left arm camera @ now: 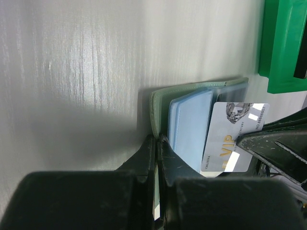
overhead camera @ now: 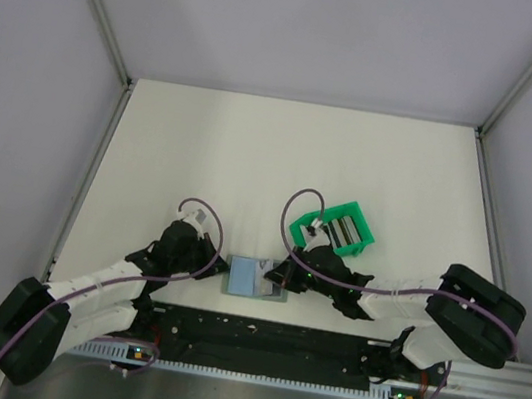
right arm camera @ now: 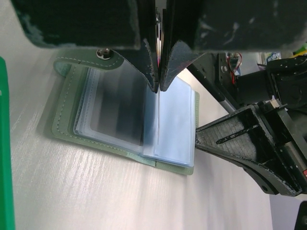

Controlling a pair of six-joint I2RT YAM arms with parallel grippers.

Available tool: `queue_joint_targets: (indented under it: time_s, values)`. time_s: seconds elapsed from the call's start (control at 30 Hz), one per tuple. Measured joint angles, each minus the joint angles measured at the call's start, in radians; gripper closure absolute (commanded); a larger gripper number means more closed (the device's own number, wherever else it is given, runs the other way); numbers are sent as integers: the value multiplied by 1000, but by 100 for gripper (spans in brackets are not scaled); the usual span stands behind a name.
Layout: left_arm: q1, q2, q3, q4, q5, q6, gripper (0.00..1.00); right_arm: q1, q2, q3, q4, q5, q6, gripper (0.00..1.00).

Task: Put the credit cards into the card holder
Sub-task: Insert the credit card into the card holder.

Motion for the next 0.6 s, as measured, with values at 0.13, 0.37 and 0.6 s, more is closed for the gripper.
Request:
queue_joint_targets:
  time_s: [0.13,0.37,0.6]
  values:
    - [0,0,-1,0,0,-5,100,0,-31,0,-28,11,-2,100]
    - [0,0,-1,0,0,-6,100,0,-42,0,-45,26,0,100]
    - [0,0,-1,0,0,-6,100,-1,23,-4,15,10,19,100]
